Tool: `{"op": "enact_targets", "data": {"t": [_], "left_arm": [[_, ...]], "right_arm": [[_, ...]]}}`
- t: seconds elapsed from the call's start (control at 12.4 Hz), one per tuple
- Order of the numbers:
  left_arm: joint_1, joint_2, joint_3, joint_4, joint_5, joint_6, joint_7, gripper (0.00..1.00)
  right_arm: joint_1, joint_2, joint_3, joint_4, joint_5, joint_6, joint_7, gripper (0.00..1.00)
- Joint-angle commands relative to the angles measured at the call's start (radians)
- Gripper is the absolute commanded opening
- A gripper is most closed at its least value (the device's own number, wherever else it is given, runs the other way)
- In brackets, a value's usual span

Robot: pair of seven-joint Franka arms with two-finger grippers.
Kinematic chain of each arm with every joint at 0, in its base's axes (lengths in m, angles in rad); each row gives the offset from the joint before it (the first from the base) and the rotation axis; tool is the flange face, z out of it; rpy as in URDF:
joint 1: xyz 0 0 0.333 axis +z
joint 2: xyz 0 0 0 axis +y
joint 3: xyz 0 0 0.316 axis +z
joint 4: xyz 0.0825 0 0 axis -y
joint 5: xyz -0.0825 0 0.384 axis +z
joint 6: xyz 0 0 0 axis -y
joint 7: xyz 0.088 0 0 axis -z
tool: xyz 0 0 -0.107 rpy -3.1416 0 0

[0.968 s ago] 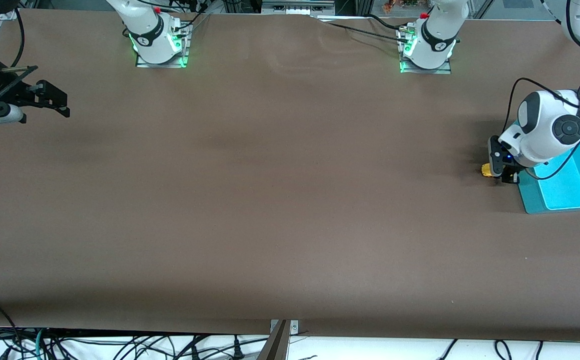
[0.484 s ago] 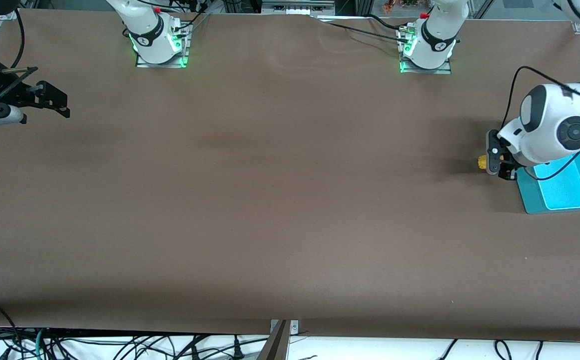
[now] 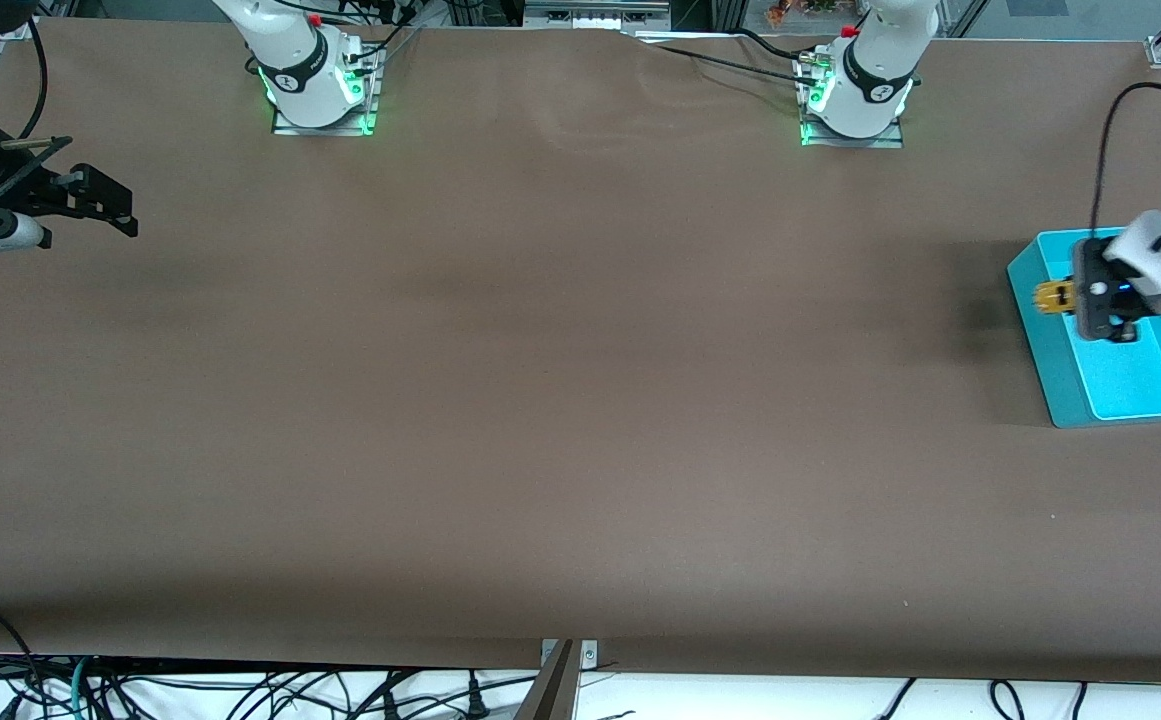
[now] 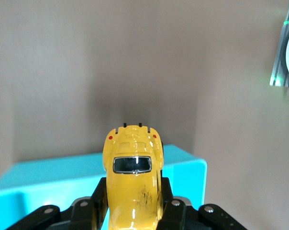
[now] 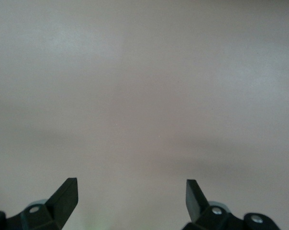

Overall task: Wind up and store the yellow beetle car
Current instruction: 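Lift the car with the left gripper over the cyan tray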

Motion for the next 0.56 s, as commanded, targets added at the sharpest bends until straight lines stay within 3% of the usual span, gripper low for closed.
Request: {"op": "enact_targets", "data": {"t": [0.0,0.24,0.48], "left_arm": [[0.081,0.077,-0.008,0.006,0.113,0.097,0.046,0.2],[0.196,0.2,-0.008,0.003,0.174,0.257,0.063,0.21],[0.236,0.293,-0.006,-0.003,0.219,0.4,0.091,0.23]], "right_arm": [[0.006,0.005,-0.005,0.021,0.003,-0.021,0.012,1.0],[0.005,0.005,-0.005,0.021,0.003,-0.023,0.012,1.0],[0.005,0.005,-0.005,0.021,0.003,-0.023,0.012,1.0]]}}
